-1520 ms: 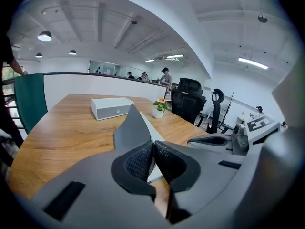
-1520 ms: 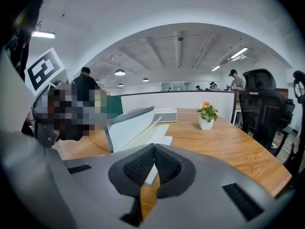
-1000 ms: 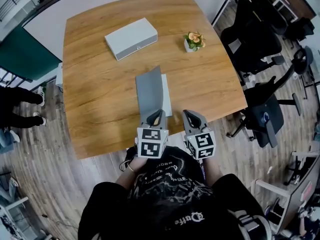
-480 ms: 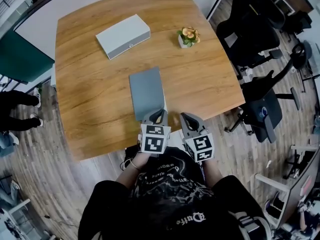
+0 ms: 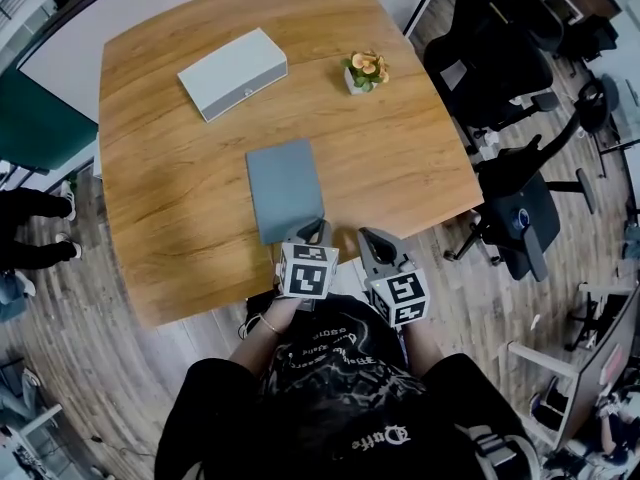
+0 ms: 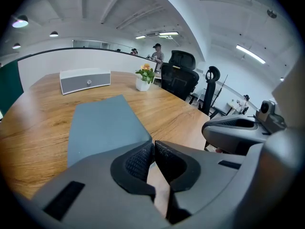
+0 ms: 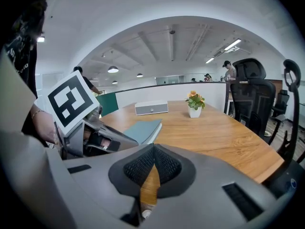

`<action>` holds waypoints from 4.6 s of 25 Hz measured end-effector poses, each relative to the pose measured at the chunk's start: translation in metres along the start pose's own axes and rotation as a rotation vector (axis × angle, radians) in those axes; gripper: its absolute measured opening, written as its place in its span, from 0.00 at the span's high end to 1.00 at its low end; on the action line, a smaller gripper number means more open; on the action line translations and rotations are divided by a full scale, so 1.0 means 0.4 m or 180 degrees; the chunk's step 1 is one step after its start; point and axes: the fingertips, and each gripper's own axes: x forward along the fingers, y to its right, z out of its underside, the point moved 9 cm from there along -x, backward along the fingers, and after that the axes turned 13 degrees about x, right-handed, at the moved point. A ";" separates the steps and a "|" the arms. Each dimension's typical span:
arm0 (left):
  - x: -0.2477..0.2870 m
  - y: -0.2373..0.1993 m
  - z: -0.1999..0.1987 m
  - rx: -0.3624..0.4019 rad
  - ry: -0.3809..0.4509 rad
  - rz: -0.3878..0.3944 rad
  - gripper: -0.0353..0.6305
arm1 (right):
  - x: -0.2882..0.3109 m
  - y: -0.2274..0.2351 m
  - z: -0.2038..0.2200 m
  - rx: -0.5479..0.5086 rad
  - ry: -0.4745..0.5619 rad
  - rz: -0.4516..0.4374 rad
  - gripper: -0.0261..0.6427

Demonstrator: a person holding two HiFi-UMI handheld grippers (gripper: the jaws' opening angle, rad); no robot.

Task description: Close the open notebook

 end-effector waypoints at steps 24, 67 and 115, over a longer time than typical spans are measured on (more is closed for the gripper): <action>0.045 0.044 0.006 0.0246 -0.0240 0.0897 0.50 | 0.005 0.024 -0.049 0.0185 0.0346 -0.0078 0.95; -0.511 -0.403 0.079 -0.0064 0.1998 -0.0588 0.75 | 0.206 -0.350 -0.247 -0.0662 0.0621 -0.0661 0.95; -0.484 -0.359 0.094 -0.0108 0.1869 -0.0684 0.91 | 0.152 -0.344 -0.183 -0.0694 0.0501 -0.0684 0.95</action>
